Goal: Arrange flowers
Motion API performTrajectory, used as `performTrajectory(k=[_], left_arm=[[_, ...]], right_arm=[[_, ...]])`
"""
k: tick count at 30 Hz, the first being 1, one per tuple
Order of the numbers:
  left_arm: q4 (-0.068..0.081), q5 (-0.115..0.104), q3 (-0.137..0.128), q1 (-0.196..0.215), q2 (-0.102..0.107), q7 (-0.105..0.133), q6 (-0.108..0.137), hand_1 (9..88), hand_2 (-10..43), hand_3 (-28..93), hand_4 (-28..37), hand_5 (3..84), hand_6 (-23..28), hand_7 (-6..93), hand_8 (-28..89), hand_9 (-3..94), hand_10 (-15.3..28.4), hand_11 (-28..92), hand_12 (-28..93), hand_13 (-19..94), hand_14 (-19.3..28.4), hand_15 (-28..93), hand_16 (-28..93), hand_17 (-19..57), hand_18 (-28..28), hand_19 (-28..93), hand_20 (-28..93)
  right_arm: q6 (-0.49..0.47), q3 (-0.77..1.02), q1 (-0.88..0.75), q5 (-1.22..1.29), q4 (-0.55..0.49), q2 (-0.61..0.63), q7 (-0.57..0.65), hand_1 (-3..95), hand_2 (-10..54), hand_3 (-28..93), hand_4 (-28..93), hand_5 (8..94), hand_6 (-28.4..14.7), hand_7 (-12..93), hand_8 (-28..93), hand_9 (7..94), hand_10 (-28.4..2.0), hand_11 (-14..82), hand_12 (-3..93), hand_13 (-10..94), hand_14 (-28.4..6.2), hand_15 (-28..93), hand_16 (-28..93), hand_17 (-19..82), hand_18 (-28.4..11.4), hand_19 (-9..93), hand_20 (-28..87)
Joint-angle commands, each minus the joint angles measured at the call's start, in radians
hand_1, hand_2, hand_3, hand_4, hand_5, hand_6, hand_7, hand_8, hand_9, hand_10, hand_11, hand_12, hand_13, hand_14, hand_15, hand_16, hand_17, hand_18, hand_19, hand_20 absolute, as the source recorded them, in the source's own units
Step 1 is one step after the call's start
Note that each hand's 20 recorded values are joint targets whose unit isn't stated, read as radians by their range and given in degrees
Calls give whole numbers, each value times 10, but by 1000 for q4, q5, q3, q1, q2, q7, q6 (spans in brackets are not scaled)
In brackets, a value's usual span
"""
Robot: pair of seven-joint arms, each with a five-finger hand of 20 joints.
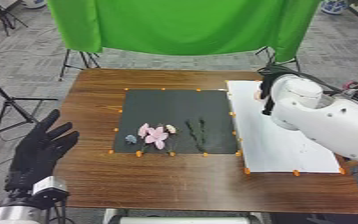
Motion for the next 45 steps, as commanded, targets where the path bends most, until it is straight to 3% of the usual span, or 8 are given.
performTrajectory(k=[1,6,9,18,22,32,40,45], left_arm=[[-11,-2,-15,34,0,-1,-1,292,61,617,-199,333,80,76,-70,305,196,255,115,215,280,562,-119,-64,284,540,-25],[-11,8,-8,28,-12,-11,-3,292,61,618,-198,333,80,76,-69,306,196,255,116,215,282,563,-119,-63,284,543,-26],[-7,29,-6,11,-32,-40,-18,291,60,618,-198,333,81,77,-69,306,196,256,116,217,282,566,-118,-62,284,548,-25],[-2,32,4,-4,-37,-46,-23,293,60,619,-200,334,81,77,-69,307,197,258,115,217,281,568,-119,-62,284,550,-28],[2,48,5,-21,-51,-71,-37,293,60,620,-199,334,81,77,-70,307,197,259,115,216,281,567,-120,-63,284,550,-29],[5,26,21,-23,-27,-46,-26,293,60,621,-200,334,81,78,-70,307,196,258,114,215,279,564,-119,-64,284,550,-31],[5,49,22,-42,-56,-72,-39,294,61,620,-199,334,81,78,-70,307,197,257,114,215,279,564,-119,-64,284,549,-31],[4,40,22,-39,-47,-62,-31,294,61,621,-199,335,82,78,-71,306,196,258,115,215,279,564,-119,-64,284,549,-32]], right_arm=[[-67,40,-16,-41,-105,-105,-77,613,-95,734,-283,773,10,268,41,915,-75,66,327,836,-24,641,157,558,-128,932,312],[-96,37,-38,-42,-116,-185,-102,614,-95,734,-283,773,9,263,45,915,-77,65,327,836,-24,641,158,558,-128,932,315],[-90,21,-45,-43,-119,-213,-101,614,-95,732,-283,773,9,262,48,914,-77,65,327,835,-24,640,158,558,-129,932,316],[-72,-23,-63,-39,-71,-311,-77,613,-95,734,-283,773,10,258,51,915,-77,65,324,836,-25,639,159,558,-129,932,318],[-64,-35,-63,-36,-52,-333,-64,612,-95,735,-283,772,10,259,53,914,-77,65,325,835,-26,639,159,558,-129,932,318],[-57,-58,-58,-32,-17,-346,-47,611,-95,735,-283,769,10,260,51,911,-75,65,325,834,-26,639,159,557,-130,932,319],[-110,-35,-74,-32,1,-361,-32,602,-95,736,-282,750,3,247,42,897,-82,71,332,817,-35,644,161,546,-136,932,317],[-133,-24,-85,-30,7,-375,-27,573,-95,731,-279,728,-5,236,32,883,-85,77,336,810,-40,646,159,544,-138,932,314]])
